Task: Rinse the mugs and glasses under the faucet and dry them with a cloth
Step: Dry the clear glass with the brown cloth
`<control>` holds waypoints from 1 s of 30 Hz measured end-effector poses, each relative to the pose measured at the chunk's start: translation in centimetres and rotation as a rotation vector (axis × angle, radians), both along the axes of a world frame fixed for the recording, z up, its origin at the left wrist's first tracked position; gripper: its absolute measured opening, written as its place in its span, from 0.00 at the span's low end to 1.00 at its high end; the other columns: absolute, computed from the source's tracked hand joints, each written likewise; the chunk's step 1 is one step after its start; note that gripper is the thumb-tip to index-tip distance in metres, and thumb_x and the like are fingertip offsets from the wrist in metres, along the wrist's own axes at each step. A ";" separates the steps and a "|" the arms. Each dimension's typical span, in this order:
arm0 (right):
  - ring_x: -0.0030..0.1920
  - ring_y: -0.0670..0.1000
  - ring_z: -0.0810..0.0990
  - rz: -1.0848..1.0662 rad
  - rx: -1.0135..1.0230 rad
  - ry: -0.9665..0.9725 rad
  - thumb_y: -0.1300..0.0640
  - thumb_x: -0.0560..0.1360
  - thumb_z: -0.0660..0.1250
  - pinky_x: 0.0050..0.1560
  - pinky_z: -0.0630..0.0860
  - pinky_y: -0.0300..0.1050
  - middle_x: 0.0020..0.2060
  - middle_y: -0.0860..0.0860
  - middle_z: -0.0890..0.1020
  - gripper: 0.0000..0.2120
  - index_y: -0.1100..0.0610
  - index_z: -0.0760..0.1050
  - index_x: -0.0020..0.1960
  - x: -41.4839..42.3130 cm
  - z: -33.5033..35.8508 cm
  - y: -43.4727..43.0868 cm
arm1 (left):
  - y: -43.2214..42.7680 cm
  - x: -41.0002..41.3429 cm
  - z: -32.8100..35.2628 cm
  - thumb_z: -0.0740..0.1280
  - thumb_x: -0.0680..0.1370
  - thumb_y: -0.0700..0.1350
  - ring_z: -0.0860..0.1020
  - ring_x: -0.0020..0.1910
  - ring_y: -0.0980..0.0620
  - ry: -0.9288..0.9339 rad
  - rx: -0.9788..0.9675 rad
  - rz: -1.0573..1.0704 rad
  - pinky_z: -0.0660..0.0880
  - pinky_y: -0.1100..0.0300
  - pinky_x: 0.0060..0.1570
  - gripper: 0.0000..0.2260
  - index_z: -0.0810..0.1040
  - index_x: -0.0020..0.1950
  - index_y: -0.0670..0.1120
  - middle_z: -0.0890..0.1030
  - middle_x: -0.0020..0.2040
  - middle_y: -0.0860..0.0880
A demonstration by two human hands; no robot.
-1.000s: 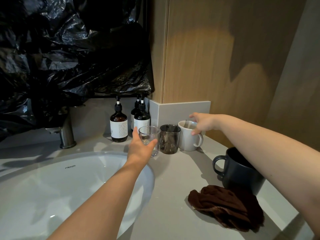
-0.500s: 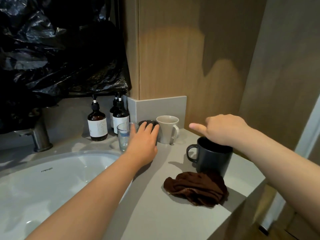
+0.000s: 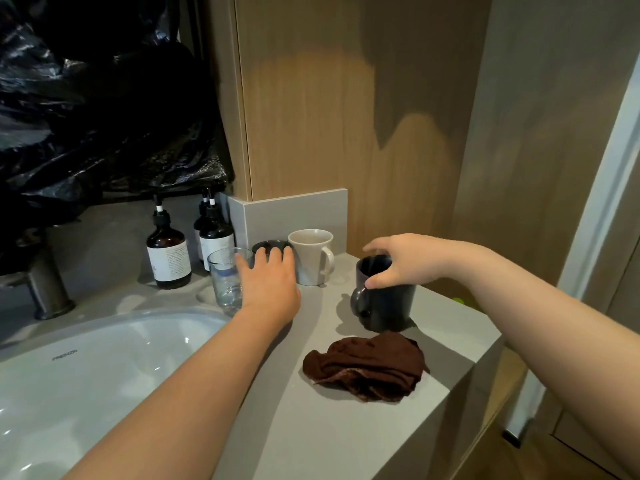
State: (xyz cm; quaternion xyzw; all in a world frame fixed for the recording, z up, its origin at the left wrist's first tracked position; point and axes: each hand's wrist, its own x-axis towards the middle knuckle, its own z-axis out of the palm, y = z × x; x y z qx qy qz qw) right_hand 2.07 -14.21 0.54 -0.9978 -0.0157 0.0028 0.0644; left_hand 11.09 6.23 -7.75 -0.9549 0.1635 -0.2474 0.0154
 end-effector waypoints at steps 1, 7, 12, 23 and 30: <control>0.68 0.50 0.68 0.053 0.086 0.037 0.40 0.72 0.68 0.64 0.67 0.43 0.70 0.46 0.69 0.33 0.48 0.62 0.73 0.4 0.1 -0.3 | -0.3 0.0 0.1 0.61 0.77 0.49 0.62 0.72 0.44 0.007 -0.011 0.006 0.52 0.35 0.70 0.29 0.55 0.76 0.46 0.68 0.69 0.47; 0.74 0.51 0.59 0.058 0.253 0.138 0.38 0.75 0.61 0.69 0.60 0.45 0.75 0.47 0.59 0.34 0.47 0.54 0.76 0.6 0.9 0.3 | -0.3 0.5 0.2 0.61 0.77 0.49 0.63 0.70 0.45 0.014 -0.055 0.006 0.55 0.37 0.70 0.26 0.59 0.74 0.45 0.70 0.67 0.48; 0.42 0.53 0.77 -0.332 -0.183 -0.089 0.25 0.70 0.49 0.34 0.71 0.44 0.43 0.51 0.77 0.40 0.57 0.69 0.61 -0.7 -0.8 4.4 | 0.3 1.9 0.7 0.62 0.77 0.46 0.73 0.60 0.45 -0.046 -0.056 -0.005 0.59 0.42 0.69 0.11 0.71 0.59 0.47 0.78 0.56 0.48; 0.70 0.54 0.66 -0.096 0.529 -0.143 0.51 0.72 0.73 0.64 0.69 0.48 0.73 0.50 0.63 0.37 0.49 0.57 0.74 2.7 -3.4 -0.8 | 0.5 3.5 0.5 0.64 0.77 0.43 0.77 0.49 0.41 -0.149 -0.161 -0.121 0.67 0.54 0.49 0.07 0.77 0.51 0.42 0.80 0.48 0.42; 0.67 0.57 0.70 -0.212 0.707 -0.240 0.55 0.69 0.75 0.63 0.73 0.54 0.71 0.54 0.67 0.40 0.50 0.58 0.74 6.0 -4.9 -1.9 | 0.9 3.8 0.7 0.81 0.48 0.38 0.71 0.19 0.47 -0.247 -0.108 -0.137 0.60 0.64 0.22 0.16 0.76 0.26 0.46 0.72 0.21 0.49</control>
